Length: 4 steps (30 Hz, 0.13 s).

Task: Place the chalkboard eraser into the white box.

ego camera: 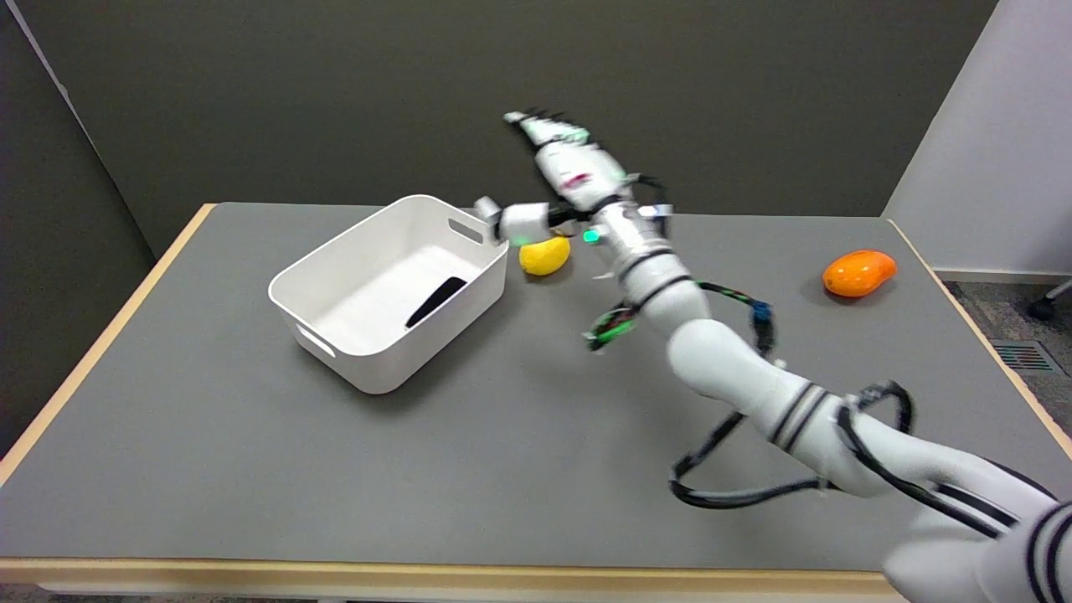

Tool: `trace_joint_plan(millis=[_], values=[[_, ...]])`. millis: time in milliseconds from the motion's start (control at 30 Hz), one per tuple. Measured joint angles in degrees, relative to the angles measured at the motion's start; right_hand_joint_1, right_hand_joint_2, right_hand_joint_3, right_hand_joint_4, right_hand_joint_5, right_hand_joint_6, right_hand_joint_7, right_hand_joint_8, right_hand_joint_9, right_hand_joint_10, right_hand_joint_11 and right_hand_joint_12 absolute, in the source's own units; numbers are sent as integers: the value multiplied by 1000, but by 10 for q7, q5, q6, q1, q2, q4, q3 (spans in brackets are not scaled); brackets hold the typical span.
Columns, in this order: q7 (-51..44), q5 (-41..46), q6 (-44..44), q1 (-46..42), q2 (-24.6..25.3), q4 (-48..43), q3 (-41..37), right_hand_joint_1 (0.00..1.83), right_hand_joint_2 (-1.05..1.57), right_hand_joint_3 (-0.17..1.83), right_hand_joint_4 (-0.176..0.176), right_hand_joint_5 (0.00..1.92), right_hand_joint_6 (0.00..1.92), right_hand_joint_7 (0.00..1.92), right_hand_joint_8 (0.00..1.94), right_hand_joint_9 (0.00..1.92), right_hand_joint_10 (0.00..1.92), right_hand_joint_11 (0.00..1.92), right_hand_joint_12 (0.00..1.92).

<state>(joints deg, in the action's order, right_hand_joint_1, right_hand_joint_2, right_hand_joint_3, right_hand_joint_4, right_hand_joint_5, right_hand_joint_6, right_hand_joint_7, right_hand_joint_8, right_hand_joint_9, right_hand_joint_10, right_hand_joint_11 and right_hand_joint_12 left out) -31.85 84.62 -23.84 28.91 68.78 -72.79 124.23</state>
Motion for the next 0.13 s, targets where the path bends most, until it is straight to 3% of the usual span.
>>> trace_joint_plan(millis=[133], values=[[27,-3,-52,-54,-39,-53,-39,469,694,808,-68,101,313,149,299,-1,624,-1,1064]])
